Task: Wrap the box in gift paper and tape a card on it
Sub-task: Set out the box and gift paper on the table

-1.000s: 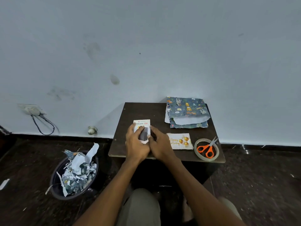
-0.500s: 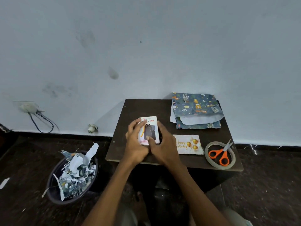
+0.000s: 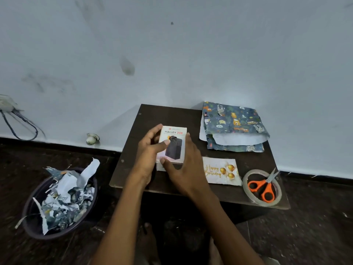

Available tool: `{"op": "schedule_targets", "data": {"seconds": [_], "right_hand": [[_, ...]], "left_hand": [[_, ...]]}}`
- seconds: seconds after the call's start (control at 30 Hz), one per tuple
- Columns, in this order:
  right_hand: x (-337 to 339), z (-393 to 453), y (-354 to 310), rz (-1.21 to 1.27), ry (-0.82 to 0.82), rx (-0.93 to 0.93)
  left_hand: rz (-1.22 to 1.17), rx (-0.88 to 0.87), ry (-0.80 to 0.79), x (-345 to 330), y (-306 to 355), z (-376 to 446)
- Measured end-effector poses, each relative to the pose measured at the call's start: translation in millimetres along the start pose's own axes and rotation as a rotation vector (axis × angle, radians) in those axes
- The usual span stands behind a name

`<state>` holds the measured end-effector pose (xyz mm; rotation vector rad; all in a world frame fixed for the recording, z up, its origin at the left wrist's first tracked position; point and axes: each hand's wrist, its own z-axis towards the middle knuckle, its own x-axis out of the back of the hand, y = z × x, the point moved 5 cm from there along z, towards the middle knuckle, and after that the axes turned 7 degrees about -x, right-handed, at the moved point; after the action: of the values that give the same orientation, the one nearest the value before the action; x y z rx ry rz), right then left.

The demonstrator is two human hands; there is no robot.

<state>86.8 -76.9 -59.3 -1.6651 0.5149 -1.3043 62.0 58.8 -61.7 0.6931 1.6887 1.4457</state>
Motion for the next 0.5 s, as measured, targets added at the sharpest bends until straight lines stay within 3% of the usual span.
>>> {"op": "schedule_targets", "data": {"seconds": [0.13,0.2,0.33,0.43,0.5], "right_hand": [[2.9,8.2,-8.9,0.025,-0.076,0.084],[17.8,18.6,-3.9,-0.015,-0.039,0.101],[77.4,39.7,6.7,-0.103,0.191,0.128],[118.0,55.5,19.0,-0.395,0.438,0.123],[127.6,62.7,32.5,-0.562,0.500,0.010]], "left_hand": [[0.428,-0.099,0.076,1.6,-6.1,11.9],[0.453,-0.100,0.085,-1.2,-9.3,13.5],[0.471,-0.095,0.095,0.0,-9.7,15.9],[0.470,-0.071,0.095,0.0,-11.8,20.0],[0.486,-0.066,0.098,-3.9,-10.8,20.6]]}}
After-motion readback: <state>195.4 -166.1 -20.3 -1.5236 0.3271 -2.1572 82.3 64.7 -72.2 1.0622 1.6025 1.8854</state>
